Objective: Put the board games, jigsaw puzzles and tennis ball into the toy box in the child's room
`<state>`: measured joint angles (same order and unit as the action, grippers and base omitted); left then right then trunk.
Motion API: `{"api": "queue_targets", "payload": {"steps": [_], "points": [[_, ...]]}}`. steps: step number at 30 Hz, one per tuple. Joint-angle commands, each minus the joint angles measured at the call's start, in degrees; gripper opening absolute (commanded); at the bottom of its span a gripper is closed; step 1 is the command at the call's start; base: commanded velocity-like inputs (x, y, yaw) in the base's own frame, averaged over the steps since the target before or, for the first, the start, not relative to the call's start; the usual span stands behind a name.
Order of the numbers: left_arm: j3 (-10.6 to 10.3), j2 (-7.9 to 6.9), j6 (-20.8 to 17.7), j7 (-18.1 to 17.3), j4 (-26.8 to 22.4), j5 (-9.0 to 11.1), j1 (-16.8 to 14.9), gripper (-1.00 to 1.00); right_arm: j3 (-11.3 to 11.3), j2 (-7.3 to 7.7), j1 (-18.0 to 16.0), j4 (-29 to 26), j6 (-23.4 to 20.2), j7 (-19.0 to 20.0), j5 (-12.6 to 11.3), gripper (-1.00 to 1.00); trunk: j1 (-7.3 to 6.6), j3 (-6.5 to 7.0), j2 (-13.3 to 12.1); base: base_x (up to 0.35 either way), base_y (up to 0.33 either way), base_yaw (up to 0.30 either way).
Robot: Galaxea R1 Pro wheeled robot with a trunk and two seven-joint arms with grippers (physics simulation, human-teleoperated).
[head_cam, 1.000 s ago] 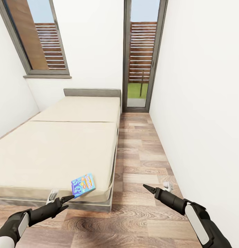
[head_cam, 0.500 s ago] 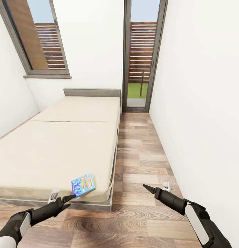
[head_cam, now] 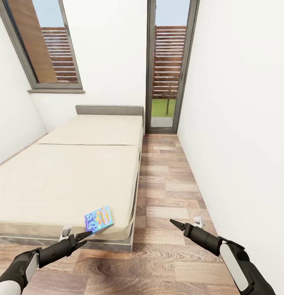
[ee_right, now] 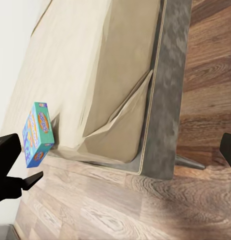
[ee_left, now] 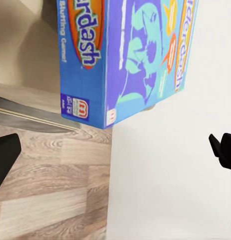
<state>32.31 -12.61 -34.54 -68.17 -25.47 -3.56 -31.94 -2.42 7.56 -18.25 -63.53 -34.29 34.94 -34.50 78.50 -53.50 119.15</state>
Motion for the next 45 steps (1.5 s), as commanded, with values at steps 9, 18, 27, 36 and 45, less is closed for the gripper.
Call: {"api": "queue_targets", "payload": {"steps": [9, 18, 27, 36, 45], "points": [[-0.2, 0.04, 0.5, -0.5, 0.0, -0.3, -0.1, 1.00, -0.1, 0.00, 0.0, 0.0, -0.4, 0.0, -0.3, 1.00, 1.31, -1.13, 2.4, 0.000, 0.000, 0.000], [-0.2, 0.04, 0.6, -0.6, 0.0, -0.3, -0.1, 1.00, -0.1, 0.00, 0.0, 0.0, -0.4, 0.0, -0.3, 1.00, 1.31, -1.13, 2.4, 0.000, 0.000, 0.000], [-0.2, 0.04, 0.7, -0.6, 0.0, -0.3, -0.1, 1.00, -0.1, 0.00, 0.0, 0.0, -0.4, 0.0, -0.3, 1.00, 1.97, -1.66, 3.6, 0.000, 0.000, 0.000], [-0.2, 0.04, 1.3, -0.8, 0.0, -0.3, -0.1, 1.00, -0.2, 0.04, 0.0, -0.1, -0.5, 0.3, -0.5, 1.00, 2.41, -2.02, 4.4, 0.000, 0.000, 0.000], [-0.2, 0.04, 1.5, -2.5, 0.0, -0.4, -0.1, 1.00, 0.2, 0.57, 0.0, -1.9, -1.6, 3.5, -1.0, 1.00, 2.41, -2.02, 4.4, 0.000, 0.000, 0.000]]}}
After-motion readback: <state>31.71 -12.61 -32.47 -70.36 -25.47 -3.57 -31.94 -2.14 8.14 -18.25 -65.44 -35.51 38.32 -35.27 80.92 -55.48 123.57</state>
